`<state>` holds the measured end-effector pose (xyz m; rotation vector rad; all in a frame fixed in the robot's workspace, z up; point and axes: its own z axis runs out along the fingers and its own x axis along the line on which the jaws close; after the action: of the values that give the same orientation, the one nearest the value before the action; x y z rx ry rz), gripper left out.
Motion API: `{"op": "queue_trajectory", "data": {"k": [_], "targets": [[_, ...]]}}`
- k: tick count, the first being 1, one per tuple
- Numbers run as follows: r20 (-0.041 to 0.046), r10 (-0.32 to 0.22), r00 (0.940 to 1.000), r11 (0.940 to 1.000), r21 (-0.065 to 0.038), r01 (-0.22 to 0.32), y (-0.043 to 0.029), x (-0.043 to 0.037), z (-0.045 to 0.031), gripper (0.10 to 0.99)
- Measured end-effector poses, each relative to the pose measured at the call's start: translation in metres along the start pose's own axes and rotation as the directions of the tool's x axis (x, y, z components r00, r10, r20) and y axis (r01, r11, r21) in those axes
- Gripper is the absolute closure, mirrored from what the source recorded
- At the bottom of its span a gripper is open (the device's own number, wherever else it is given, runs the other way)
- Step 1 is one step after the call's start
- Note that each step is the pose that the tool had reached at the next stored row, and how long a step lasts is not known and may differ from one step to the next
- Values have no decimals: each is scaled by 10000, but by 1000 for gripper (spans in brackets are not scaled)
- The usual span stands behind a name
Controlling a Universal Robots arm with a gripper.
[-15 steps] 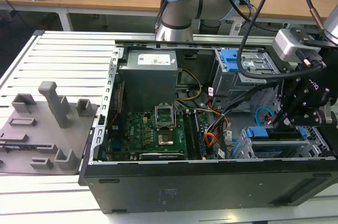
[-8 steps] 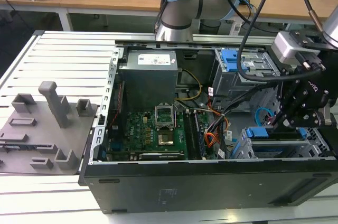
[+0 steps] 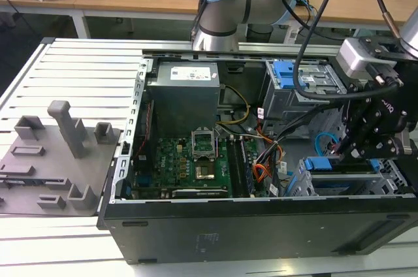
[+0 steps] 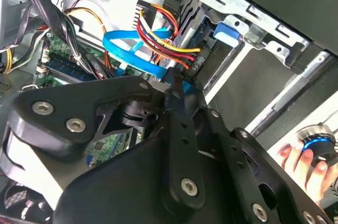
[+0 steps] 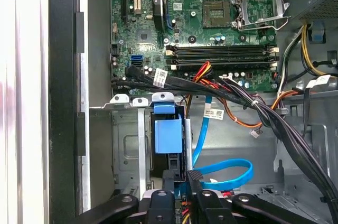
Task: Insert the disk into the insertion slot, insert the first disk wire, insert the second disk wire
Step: 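Insert the second disk wire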
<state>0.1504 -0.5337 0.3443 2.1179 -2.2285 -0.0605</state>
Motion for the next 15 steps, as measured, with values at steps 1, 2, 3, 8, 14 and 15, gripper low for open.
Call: {"op": "queue_trajectory", "data": {"k": [1, 2, 3, 8, 14, 15], "targets": [[-2, 0, 10000, 10000, 0, 0, 3, 1, -42, 847], [-2, 0, 10000, 10000, 0, 0, 6, 2, -79, 847], [-2, 0, 10000, 10000, 0, 0, 7, 2, -99, 847], [10, -1, 10000, 10000, -1, 1, 8, 2, -109, 847], [14, -1, 10000, 10000, -1, 1, 8, 2, -109, 925], [15, -1, 10000, 10000, -1, 1, 8, 2, -109, 925]]}}
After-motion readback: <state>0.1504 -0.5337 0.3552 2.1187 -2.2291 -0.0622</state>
